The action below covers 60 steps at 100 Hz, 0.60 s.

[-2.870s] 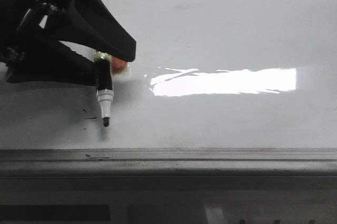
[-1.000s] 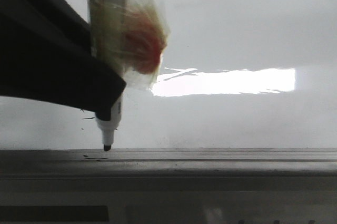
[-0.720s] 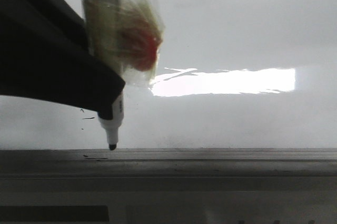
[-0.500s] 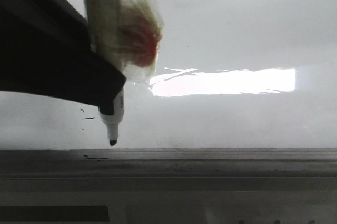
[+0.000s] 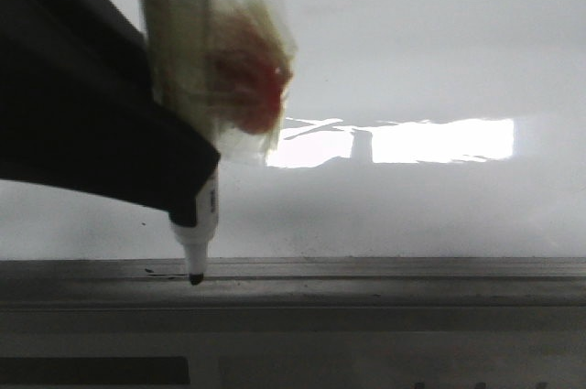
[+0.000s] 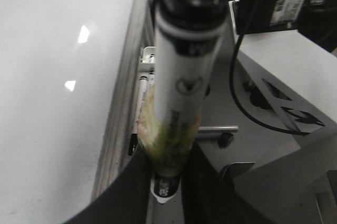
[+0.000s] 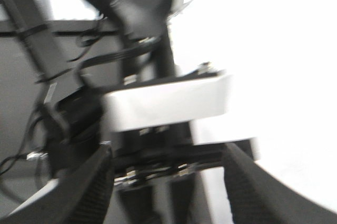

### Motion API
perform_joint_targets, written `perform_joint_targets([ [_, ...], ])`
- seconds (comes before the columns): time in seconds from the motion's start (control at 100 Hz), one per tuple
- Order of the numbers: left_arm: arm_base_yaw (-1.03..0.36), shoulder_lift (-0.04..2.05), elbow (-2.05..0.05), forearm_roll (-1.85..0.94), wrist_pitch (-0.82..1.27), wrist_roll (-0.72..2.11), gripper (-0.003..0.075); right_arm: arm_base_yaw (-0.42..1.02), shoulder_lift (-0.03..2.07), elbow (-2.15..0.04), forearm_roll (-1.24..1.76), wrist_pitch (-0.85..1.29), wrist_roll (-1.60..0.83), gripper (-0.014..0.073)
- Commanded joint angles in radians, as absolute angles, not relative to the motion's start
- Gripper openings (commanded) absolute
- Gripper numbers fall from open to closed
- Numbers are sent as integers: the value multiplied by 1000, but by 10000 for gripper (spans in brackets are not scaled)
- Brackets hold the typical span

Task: Write number 7 on whiteboard

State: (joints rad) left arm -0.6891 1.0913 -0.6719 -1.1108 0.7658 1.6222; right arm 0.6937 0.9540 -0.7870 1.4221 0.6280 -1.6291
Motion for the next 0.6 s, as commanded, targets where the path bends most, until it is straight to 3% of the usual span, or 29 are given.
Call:
perform_joint_targets([
  [0.0,-694,1072,-698,-1157,776,1627,-20,691,927,-823,1459,611,-1641,407],
  [0.59,-694,1072,-698,-1159,790,1627,-20,691,1062,-740,1456,686,-1631,407],
])
